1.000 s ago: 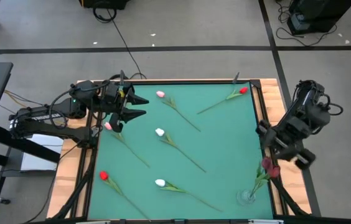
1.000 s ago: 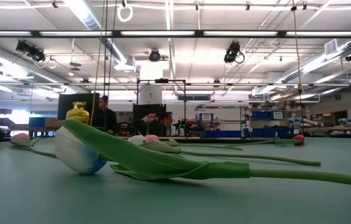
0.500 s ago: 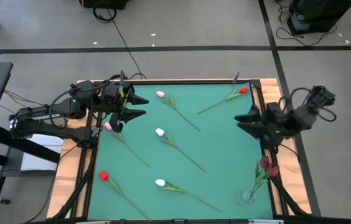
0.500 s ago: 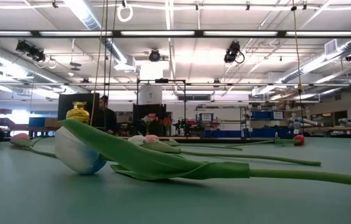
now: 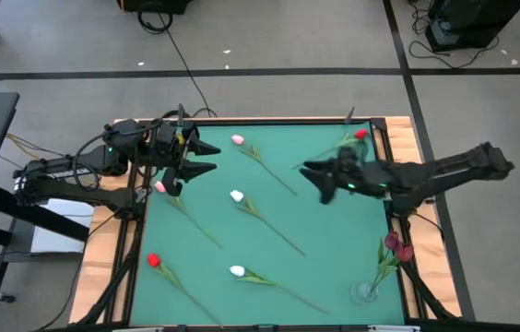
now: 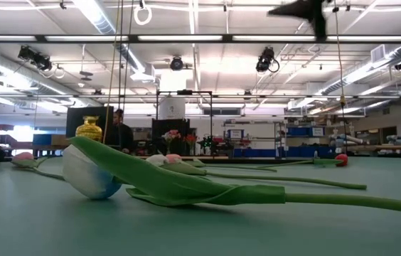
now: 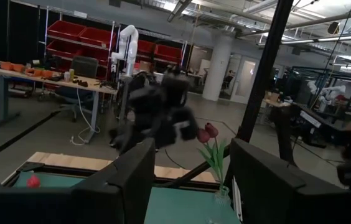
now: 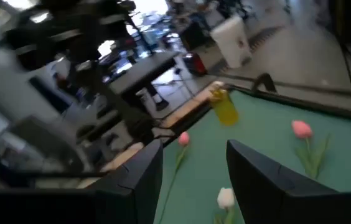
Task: Sort flowers into vase by color
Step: Put the top pink tulip into the transparent vase
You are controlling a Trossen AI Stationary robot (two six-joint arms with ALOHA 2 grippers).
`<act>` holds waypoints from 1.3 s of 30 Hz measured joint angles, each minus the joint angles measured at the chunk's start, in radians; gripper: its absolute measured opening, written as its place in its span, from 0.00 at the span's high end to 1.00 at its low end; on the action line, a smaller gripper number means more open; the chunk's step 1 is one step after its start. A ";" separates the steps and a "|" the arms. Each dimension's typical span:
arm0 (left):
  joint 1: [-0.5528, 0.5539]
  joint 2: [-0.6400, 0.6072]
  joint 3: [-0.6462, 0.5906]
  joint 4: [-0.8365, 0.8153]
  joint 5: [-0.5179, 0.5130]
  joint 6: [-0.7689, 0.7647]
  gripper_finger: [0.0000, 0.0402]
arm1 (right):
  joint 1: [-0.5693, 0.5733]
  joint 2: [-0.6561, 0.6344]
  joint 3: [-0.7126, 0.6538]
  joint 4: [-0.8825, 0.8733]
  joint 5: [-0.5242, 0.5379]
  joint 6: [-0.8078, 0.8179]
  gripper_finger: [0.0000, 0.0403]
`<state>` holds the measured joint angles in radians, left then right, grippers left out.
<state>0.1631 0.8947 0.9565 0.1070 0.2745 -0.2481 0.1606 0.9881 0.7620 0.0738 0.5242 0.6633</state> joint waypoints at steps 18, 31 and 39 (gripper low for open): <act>0.000 0.000 0.000 0.000 0.000 0.000 0.46 | -0.395 0.711 0.303 0.026 -0.412 0.063 0.62; 0.000 0.000 0.000 0.001 0.000 0.000 0.46 | -0.551 1.057 0.761 -0.536 -0.530 -0.219 0.62; 0.000 0.000 0.000 0.001 0.000 0.000 0.46 | -0.613 1.237 0.976 -0.810 -0.628 -0.250 0.63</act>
<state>0.1635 0.8948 0.9565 0.1078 0.2743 -0.2481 -0.4522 2.2253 1.7383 -0.7364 -0.1036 0.4136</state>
